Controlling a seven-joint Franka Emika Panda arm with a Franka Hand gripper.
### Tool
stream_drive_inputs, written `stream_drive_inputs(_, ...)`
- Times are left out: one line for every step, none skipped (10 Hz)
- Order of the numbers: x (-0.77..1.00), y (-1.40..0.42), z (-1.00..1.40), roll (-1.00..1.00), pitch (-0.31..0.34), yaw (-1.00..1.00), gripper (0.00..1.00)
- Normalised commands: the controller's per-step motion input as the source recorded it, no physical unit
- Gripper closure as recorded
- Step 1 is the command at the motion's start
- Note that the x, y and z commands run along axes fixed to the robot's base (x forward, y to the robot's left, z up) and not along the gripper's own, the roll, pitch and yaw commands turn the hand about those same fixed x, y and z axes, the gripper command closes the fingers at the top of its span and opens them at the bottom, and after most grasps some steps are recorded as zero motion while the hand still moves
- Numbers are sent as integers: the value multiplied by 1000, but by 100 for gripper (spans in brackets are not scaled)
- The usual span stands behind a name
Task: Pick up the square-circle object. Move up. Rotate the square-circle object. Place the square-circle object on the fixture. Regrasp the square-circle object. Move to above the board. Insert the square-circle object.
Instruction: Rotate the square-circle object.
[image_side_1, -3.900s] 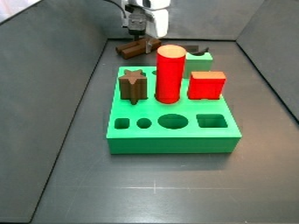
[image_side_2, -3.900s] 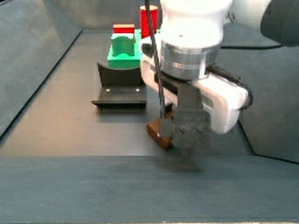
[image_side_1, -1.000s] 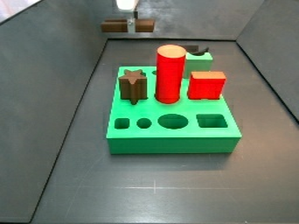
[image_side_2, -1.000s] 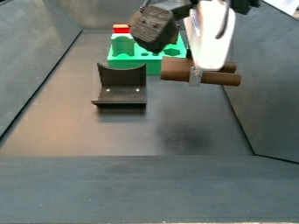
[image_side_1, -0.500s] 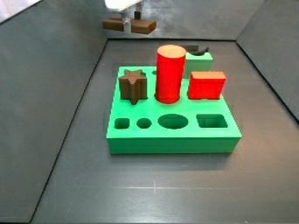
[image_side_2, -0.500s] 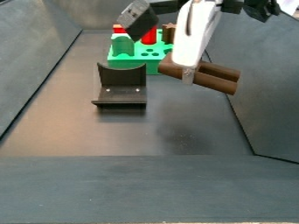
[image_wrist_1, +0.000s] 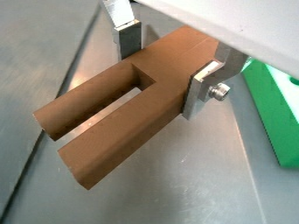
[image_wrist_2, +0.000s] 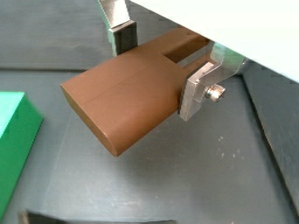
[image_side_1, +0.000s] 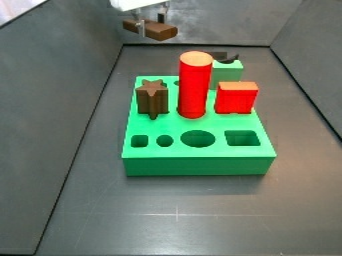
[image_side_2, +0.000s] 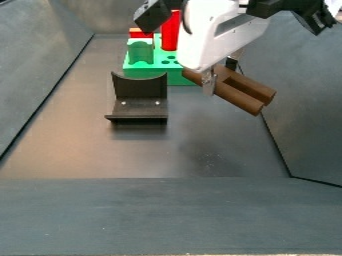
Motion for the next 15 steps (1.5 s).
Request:
stream_drive_inputs(40, 20, -32, -29, -16, -1000, 100)
stream_drive_inputs(40, 21, -32, -31, -17, -1000, 100)
stream_drive_inputs(40, 21, -32, -35, -19, -1000, 100)
stream_drive_inputs(40, 21, -32, -37, -20, -1000, 100)
stream_drive_inputs(40, 21, -32, -43, -23, -1000, 100)
stream_drive_inputs(40, 21, -32, -48, -26, -1000, 100)
stream_drive_inputs(40, 21, -32, -58, -32, -1000, 100)
stream_drive_inputs(40, 21, -32, -73, -39, -1000, 100)
stream_drive_inputs(39, 22, -32, -91, -49, -1000, 100)
stream_drive_inputs(39, 22, -33, -92, -50, -842, 100)
stream_drive_inputs(39, 22, -33, -92, -50, -518, 100)
stream_drive_inputs(39, 22, -33, -92, -50, -344, 100)
stream_drive_inputs(37, 21, -34, -93, -48, -202, 100)
stream_drive_inputs(0, 0, -1000, 0, 0, 0, 100)
stream_drive_inputs(3, 0, -1000, 0, -4, 48, 100)
